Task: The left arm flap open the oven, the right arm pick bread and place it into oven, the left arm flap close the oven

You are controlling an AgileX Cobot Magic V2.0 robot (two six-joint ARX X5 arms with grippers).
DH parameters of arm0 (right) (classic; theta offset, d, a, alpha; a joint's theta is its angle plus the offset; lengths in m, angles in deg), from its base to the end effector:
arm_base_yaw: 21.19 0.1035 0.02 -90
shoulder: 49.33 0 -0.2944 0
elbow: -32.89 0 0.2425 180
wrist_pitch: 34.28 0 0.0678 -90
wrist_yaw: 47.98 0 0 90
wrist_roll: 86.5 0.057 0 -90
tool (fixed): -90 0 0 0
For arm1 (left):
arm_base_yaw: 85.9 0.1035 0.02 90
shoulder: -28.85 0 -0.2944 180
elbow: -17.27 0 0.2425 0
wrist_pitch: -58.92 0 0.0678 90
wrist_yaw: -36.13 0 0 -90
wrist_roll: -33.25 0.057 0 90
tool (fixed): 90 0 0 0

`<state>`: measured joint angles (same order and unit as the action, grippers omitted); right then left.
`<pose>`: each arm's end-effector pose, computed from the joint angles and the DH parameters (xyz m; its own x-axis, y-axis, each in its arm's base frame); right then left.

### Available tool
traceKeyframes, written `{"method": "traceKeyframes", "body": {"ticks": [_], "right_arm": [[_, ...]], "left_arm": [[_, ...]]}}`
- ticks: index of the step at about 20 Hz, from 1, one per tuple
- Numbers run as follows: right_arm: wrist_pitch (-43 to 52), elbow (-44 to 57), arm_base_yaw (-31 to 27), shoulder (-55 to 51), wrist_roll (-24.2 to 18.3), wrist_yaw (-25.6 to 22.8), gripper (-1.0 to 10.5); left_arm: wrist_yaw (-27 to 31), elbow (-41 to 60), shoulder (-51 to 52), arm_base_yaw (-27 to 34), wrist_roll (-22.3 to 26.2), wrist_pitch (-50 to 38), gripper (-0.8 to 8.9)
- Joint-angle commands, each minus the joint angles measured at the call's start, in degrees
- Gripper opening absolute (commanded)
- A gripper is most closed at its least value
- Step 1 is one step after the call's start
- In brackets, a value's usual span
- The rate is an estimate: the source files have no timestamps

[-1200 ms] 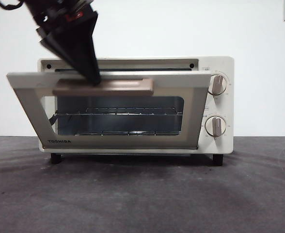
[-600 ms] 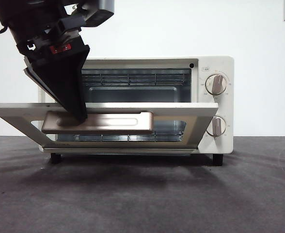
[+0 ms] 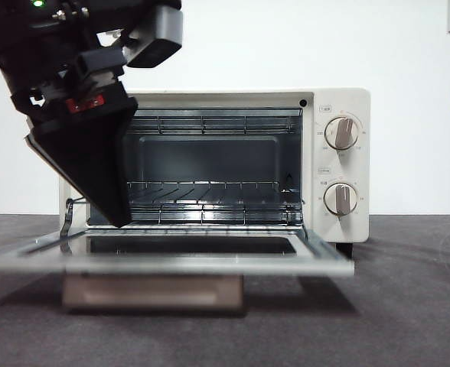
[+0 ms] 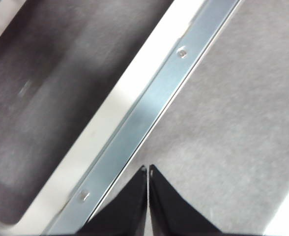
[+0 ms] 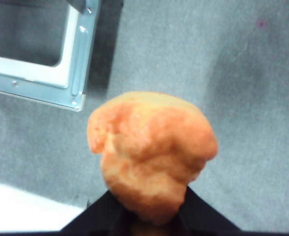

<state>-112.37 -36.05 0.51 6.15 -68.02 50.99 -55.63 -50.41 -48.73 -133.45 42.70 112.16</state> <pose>0.1288 0.0608 0.2904 0.3356 0.3014 -0.8925 -0.1392 0.9529 0.2694 0.1688 -0.1871 0.2380 0.2821 -0.3539 -0.8917 0.8356 0.5473 0.0472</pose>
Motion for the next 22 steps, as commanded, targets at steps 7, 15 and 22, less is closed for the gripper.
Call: {"method": "traceKeyframes", "body": {"ticks": [7, 15, 22], "right_arm": [[9.5, -0.9, 1.2, 0.3, 0.6, 10.3, 0.4], [36.3, -0.9, 12.5, 14.2, 11.4, 16.5, 0.4], [60.3, -0.9, 13.7, 28.8, 23.0, 16.4, 0.4]], "left_arm": [[-0.2, -0.6, 8.9, -1.6, -6.4, 5.3, 0.10], [1.5, -0.5, 25.3, -1.4, -13.0, 7.6, 0.10], [3.3, -0.1, 33.9, -0.3, -13.7, 11.3, 0.10]]}}
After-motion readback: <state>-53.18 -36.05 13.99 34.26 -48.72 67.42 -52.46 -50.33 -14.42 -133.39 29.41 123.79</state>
